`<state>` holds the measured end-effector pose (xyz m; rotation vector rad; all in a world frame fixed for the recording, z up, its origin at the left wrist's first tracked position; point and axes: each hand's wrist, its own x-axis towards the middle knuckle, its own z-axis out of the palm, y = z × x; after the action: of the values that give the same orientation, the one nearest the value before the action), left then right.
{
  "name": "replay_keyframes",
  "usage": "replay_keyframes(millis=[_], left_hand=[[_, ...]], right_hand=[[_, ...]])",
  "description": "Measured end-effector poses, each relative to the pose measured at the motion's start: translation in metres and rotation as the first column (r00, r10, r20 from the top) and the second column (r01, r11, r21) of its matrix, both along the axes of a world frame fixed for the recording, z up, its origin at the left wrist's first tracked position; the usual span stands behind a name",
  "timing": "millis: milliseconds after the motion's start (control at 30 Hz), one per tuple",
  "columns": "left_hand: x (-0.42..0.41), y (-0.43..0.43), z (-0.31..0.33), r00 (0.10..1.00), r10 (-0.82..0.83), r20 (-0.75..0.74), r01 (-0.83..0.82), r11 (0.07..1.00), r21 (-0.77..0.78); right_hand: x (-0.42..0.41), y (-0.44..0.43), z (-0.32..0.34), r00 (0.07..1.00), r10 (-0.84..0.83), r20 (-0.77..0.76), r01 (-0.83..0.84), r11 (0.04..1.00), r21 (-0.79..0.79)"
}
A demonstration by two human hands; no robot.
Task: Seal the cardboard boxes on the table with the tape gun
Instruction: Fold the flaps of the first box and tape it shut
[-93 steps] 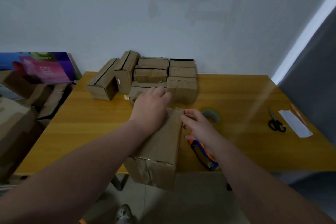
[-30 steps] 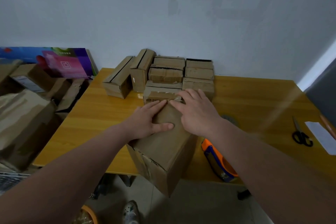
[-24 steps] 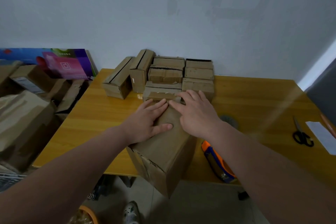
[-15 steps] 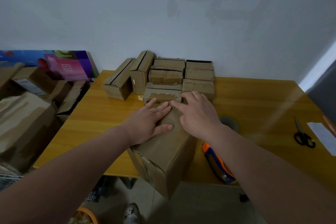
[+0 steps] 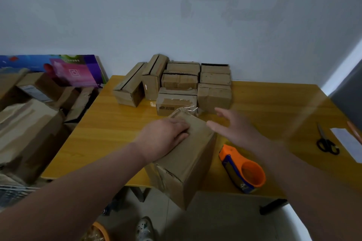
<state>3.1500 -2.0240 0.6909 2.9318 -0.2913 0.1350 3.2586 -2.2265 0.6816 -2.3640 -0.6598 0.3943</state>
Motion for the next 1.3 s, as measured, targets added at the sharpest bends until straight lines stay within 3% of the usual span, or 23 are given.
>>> replay_keyframes(millis=[100,233,400,633,800,933,1100,1300], left_hand=[[-0.012,-0.003,-0.003,0.996,-0.050,-0.068,0.045,0.997,-0.069],[-0.019,0.003,-0.012,0.982,-0.101,-0.160,0.100,0.995,-0.017],[-0.023,0.008,-0.022,0.995,-0.100,-0.011,0.099,0.992,-0.084],[-0.019,0.016,-0.028,0.991,-0.126,0.041,0.129,0.985,-0.111],[-0.019,0.017,-0.030,0.989,-0.130,0.066,0.138,0.981,-0.134],[-0.020,0.017,-0.029,0.987,-0.138,0.088,0.149,0.980,-0.134],[-0.022,0.018,-0.032,0.975,-0.170,0.142,0.190,0.972,-0.140],[-0.023,0.020,-0.034,0.958,-0.216,0.190,0.242,0.962,-0.125]], right_hand=[[-0.006,-0.011,0.001,0.985,0.085,-0.149,-0.093,0.995,-0.043],[-0.011,-0.011,0.002,0.955,0.194,-0.222,-0.192,0.981,0.031],[-0.009,-0.006,0.000,0.966,0.243,-0.091,-0.244,0.970,-0.006],[-0.011,-0.002,-0.002,0.875,0.440,0.202,-0.329,0.846,-0.419],[-0.023,0.006,0.005,0.797,0.574,0.187,-0.423,0.752,-0.506],[-0.012,0.011,0.018,0.854,0.509,0.110,-0.432,0.810,-0.396],[0.008,0.030,0.030,0.909,0.411,0.065,-0.340,0.824,-0.454],[0.017,0.054,0.018,0.894,0.447,0.031,-0.383,0.797,-0.468]])
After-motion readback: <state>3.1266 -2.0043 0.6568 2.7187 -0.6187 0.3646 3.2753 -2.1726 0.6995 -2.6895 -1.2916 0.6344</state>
